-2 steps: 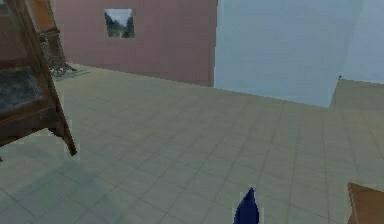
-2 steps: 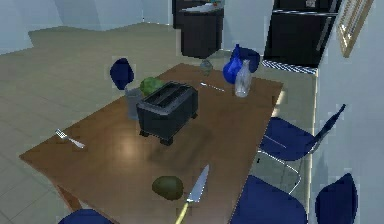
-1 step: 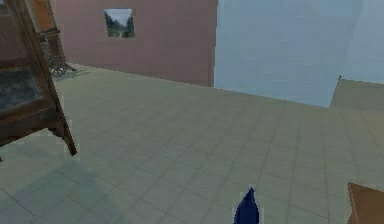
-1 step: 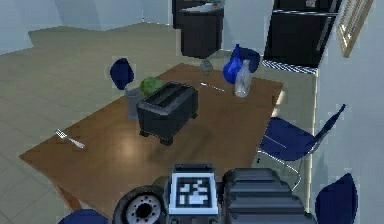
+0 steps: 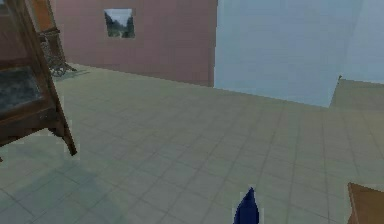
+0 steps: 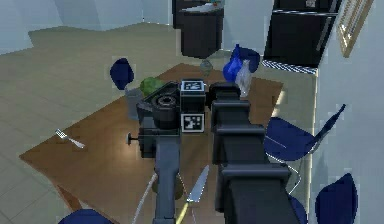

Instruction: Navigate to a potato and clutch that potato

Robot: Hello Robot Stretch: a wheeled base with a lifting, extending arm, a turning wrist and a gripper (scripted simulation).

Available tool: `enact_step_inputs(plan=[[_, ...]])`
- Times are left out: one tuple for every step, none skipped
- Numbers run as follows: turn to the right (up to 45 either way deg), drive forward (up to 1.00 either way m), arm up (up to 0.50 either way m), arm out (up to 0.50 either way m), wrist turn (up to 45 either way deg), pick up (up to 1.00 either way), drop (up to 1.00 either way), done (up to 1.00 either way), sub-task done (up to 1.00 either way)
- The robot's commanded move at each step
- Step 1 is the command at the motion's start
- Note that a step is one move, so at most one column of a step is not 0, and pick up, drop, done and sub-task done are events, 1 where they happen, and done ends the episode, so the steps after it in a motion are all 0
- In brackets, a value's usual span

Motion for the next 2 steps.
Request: enact_step_inputs(plan=[[0.0, 0.0, 0.0, 0.0, 45.0, 0.0, 0.0, 0.0, 0.0], [0.0, 0.0, 0.0, 0.0, 45.0, 0.0, 0.0, 0.0, 0.0]])
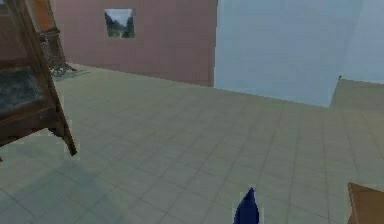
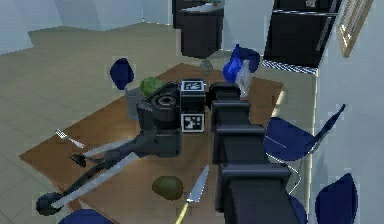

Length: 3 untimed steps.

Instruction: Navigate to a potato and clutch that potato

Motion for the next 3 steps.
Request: enact_step_inputs(plan=[[0.0, 0.0, 0.0, 0.0, 45.0, 0.0, 0.0, 0.0, 0.0], [0.0, 0.0, 0.0, 0.0, 33.0, 0.0, 0.0, 0.0, 0.0], [0.0, 0.0, -0.3, 0.0, 0.0, 0.0, 0.0, 0.0, 0.0]])
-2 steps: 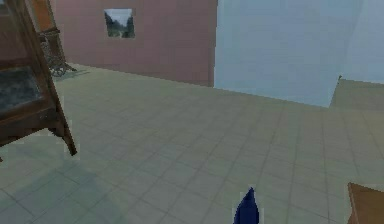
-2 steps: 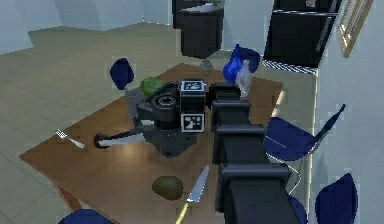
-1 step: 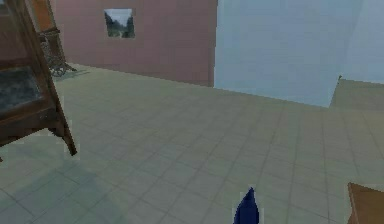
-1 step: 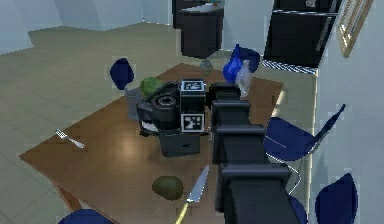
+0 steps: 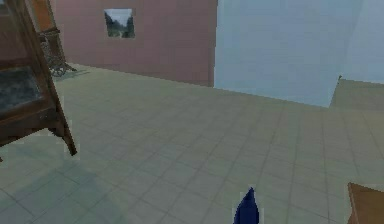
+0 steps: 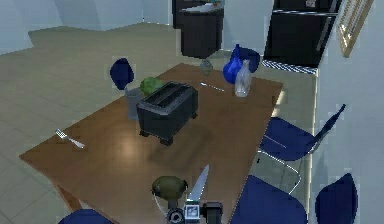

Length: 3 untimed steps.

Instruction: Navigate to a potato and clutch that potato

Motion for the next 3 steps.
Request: enact_step_inputs(plan=[[0.0, 0.0, 0.0, 0.0, 0.0, 1.0, 0.0, 0.0, 0.0], [0.0, 0.0, 0.1, 0.0, 0.0, 0.0, 0.0, 0.0, 0.0], [0.0, 0.0, 0.0, 0.0, 0.0, 0.0, 0.0, 1.0, 0.0]])
